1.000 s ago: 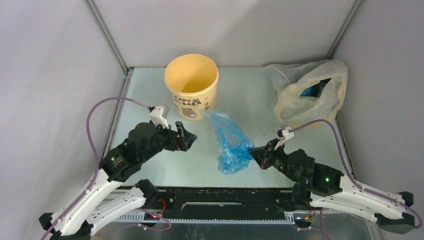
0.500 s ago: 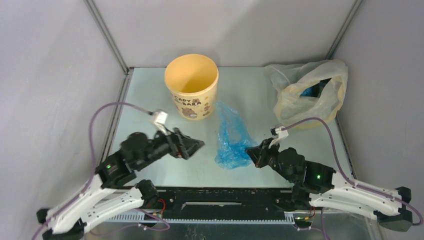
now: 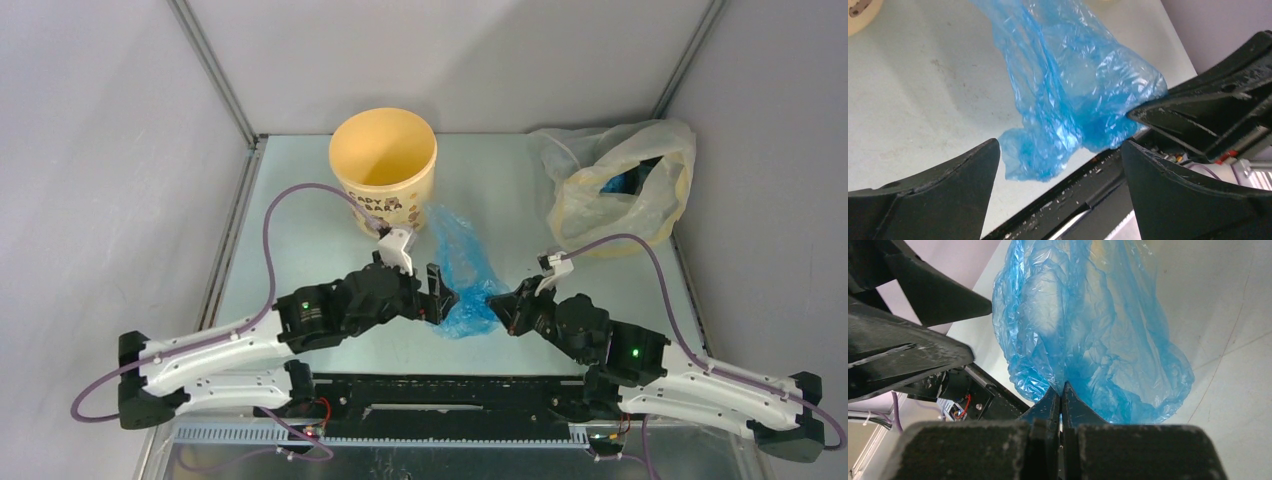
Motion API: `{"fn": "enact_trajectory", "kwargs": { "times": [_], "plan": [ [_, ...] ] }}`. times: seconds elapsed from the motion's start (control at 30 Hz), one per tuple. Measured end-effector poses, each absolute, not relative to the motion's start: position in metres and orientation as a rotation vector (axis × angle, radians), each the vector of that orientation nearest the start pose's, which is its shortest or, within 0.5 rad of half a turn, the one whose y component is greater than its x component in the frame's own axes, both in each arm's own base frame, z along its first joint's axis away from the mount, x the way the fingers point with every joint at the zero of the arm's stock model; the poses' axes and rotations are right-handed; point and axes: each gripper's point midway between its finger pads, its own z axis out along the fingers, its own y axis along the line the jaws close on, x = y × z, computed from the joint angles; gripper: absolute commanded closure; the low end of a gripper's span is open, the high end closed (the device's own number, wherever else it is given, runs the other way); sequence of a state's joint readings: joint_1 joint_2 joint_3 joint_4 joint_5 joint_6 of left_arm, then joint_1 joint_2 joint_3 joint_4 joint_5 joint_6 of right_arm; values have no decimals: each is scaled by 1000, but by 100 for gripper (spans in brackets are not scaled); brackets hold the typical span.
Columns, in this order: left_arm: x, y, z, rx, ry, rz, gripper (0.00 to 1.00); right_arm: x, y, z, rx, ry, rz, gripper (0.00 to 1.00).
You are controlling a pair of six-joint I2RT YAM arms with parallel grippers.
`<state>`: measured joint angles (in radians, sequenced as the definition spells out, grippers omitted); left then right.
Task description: Put the trash bags into the trash bin
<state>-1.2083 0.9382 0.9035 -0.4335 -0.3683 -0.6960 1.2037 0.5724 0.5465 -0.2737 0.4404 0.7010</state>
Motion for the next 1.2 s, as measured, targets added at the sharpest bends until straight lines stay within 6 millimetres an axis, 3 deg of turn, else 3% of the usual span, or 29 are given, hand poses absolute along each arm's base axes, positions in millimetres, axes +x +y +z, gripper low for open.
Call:
{"fn": "enact_trajectory", "kwargs": {
  "times": [0.1,0.2,0.33,0.53,0.63,0.73,1.07,1.2],
  "plan": [
    [154,-290,232,304,2082,-794,5,142,234,208,-176,1938,915,100],
    [163,-295,222,297,2098,-761,25,140,235,209,-179,1940,930,100],
    [182,-288,202,241,2131,-717,31,137,233,214,-175,1926,957,100],
    [208,-230,142,105,2224,-520,35,133,217,230,-141,1896,986,100],
    [211,-192,127,16,2232,-458,38,132,200,247,-97,1855,997,100],
    [212,-161,125,-78,2196,-432,39,132,182,264,-37,1800,1016,100],
    [209,-138,120,-127,2188,-386,29,136,155,254,60,1816,952,100],
    [211,-114,116,-181,2204,-262,30,138,146,253,104,1824,925,100]
  ]
}}
